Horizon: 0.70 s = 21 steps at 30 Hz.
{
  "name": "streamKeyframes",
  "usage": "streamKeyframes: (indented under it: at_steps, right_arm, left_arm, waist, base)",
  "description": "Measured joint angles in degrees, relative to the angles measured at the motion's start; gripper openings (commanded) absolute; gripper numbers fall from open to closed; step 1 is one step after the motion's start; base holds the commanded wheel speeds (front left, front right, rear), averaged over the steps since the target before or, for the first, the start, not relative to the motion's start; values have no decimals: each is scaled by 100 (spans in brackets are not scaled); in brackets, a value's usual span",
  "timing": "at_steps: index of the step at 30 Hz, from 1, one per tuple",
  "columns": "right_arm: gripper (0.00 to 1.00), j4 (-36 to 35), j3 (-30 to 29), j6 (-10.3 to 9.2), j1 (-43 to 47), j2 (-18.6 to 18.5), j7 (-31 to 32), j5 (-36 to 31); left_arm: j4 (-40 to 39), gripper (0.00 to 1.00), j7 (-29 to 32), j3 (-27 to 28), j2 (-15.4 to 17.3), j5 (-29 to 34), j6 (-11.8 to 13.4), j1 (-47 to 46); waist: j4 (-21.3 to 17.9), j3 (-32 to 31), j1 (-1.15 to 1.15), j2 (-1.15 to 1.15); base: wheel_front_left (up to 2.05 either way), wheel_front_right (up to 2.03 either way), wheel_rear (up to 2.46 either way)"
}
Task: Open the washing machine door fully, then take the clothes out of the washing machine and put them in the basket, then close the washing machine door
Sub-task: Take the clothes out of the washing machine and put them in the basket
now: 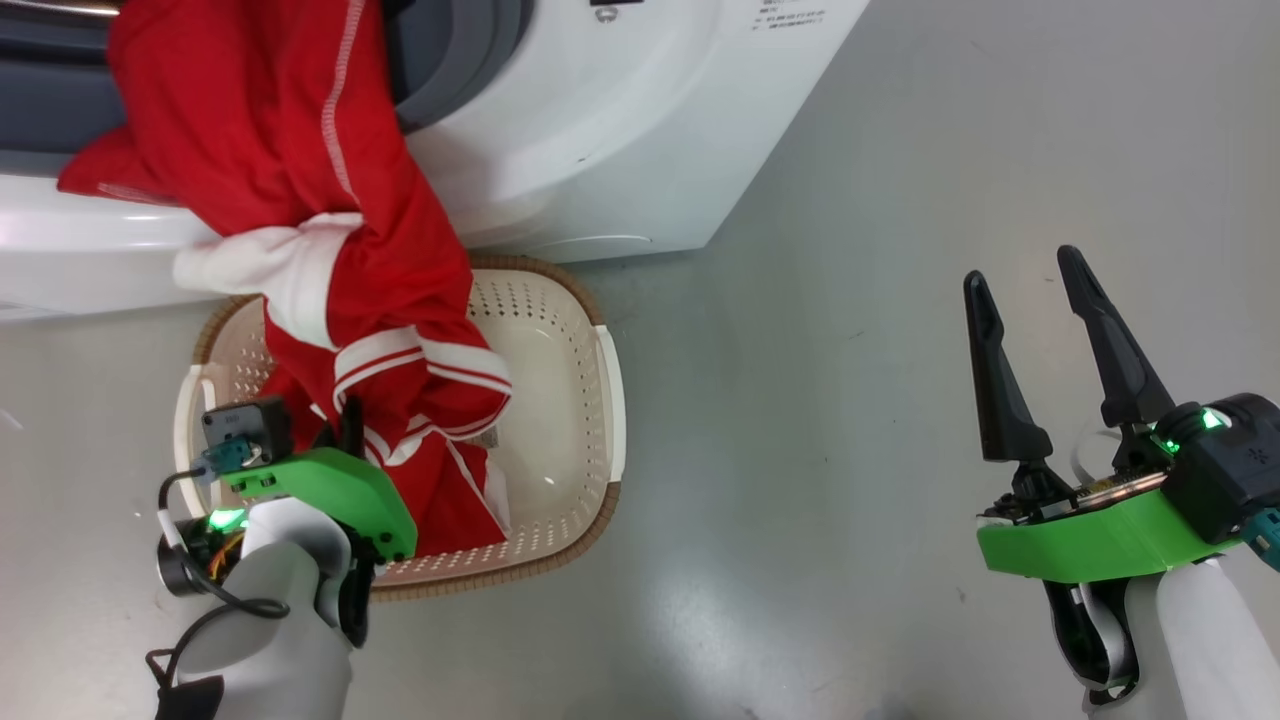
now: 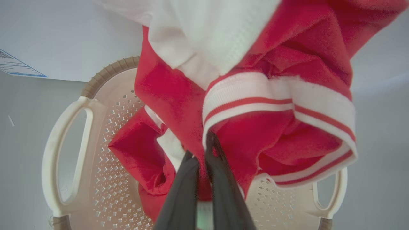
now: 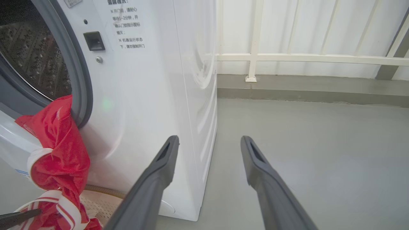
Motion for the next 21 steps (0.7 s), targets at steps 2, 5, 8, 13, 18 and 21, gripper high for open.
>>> streamKeyframes:
  at_steps: [2,5,8,13,18,21]
  right_arm:
    - [100,-5,10,0,-48,0,0,0]
    - [100,-7,13,0,-48,-1,0,0]
    - [100,-22,20,1,-49,-1,0,-3]
    - [100,-44,24,0,-127,-1,0,-59]
    - [100,-69,37,0,-172,-1,0,-105]
    - [100,-70,41,0,-172,-1,0,-108]
  left_arm:
    - [121,0,0,3,9,4,4,-37]
    - [226,0,0,12,22,3,5,-66]
    - [293,0,0,34,45,2,5,-80]
    - [386,0,0,33,55,2,5,-146]
    - [427,0,0,20,55,-5,5,-236]
    - [468,0,0,2,55,-15,23,-236]
  waist:
    - [-24,58,0,0]
    - [-60,143,0,0]
    - [-91,230,0,0]
    - [-122,395,0,0]
    - [-147,516,0,0]
    - [-169,564,0,0]
  base:
    - [0,0,0]
    - [0,0,0]
    - [0,0,0]
    - [0,0,0]
    - [0,0,0]
    - [0,0,0]
